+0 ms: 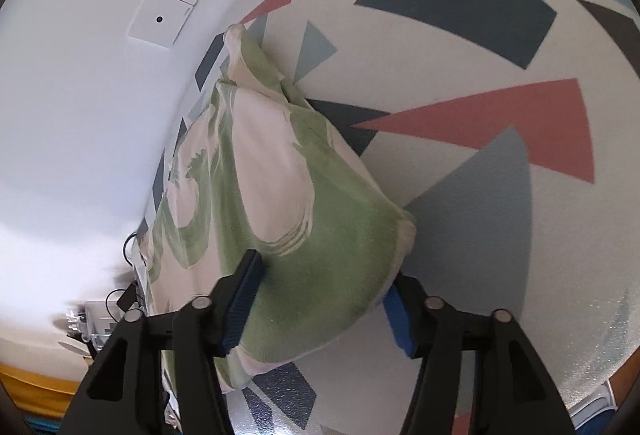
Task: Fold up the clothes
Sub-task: 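Grasp the bunched shirt end with both grippers and lift it, then open both grippers and release the bunched shirt onto the board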
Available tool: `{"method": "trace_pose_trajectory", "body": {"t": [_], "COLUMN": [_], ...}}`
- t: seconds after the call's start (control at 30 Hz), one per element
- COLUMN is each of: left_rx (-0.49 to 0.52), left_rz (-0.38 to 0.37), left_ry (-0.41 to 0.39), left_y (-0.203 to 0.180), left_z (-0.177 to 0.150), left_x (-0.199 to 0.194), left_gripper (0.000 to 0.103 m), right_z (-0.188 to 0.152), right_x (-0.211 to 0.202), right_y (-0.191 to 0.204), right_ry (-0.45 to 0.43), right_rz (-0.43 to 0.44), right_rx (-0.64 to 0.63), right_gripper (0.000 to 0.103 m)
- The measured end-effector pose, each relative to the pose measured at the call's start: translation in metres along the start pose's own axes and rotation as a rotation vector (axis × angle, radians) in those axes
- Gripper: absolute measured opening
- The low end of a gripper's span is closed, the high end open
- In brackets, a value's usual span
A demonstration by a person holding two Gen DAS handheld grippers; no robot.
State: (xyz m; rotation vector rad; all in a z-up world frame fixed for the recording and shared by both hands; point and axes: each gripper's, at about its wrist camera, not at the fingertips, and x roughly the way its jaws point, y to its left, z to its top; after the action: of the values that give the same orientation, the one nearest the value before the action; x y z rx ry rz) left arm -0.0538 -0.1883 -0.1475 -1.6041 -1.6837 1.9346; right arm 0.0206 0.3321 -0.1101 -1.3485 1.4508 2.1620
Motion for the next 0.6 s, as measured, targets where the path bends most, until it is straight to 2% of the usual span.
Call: {"method": "trace_pose_trajectory", "body": {"t": [0.03, 0.07, 0.1, 0.13, 0.27, 0.3, 0.43, 0.53, 0.6], "left_rx": [-0.005, -0.010, -0.014, -0.017, 0.124, 0.127, 0.092, 0.116, 0.150], "left_rz": [0.007, 0.034, 0.043, 0.049, 0.140, 0.152, 0.168, 0.183, 0.207], "left_ry": [-0.033, -0.068, -0.081, -0.092, -0.167, -0.171, -0.118, -0.092, -0.096], "left_y": [0.003, 0.003, 0.003, 0.002, -0.021, -0.021, -0.003, -0.002, -0.009], "left_z": [0.002, 0.004, 0.005, 0.006, -0.012, -0.015, -0.014, -0.011, -0.011], "left_x": [-0.001, -0.002, -0.003, -0.004, -0.016, -0.017, -0.008, -0.019, -0.025], "left_gripper": [0.047, 0.017, 0.014, 0.013, 0.011, 0.011, 0.013, 0.022, 0.022], "right_z": [0.000, 0.001, 0.001, 0.001, 0.000, -0.001, 0.004, 0.011, 0.016], "right_x": [0.000, 0.000, -0.001, -0.004, -0.020, -0.026, -0.023, -0.012, -0.008], "right_y": [0.002, 0.004, 0.006, 0.009, 0.026, 0.028, 0.010, 0.003, 0.003], "right_ry": [0.000, 0.000, 0.001, -0.001, -0.028, -0.055, -0.049, -0.046, -0.049], "right_rz": [-0.006, -0.012, -0.012, -0.016, -0.037, -0.040, -0.072, -0.100, -0.093], "right_rx": [-0.022, -0.048, -0.066, -0.093, -0.210, -0.230, -0.221, -0.251, -0.241], "right_gripper": [0.033, 0.025, 0.019, 0.017, 0.011, 0.010, 0.010, 0.010, 0.011]}}
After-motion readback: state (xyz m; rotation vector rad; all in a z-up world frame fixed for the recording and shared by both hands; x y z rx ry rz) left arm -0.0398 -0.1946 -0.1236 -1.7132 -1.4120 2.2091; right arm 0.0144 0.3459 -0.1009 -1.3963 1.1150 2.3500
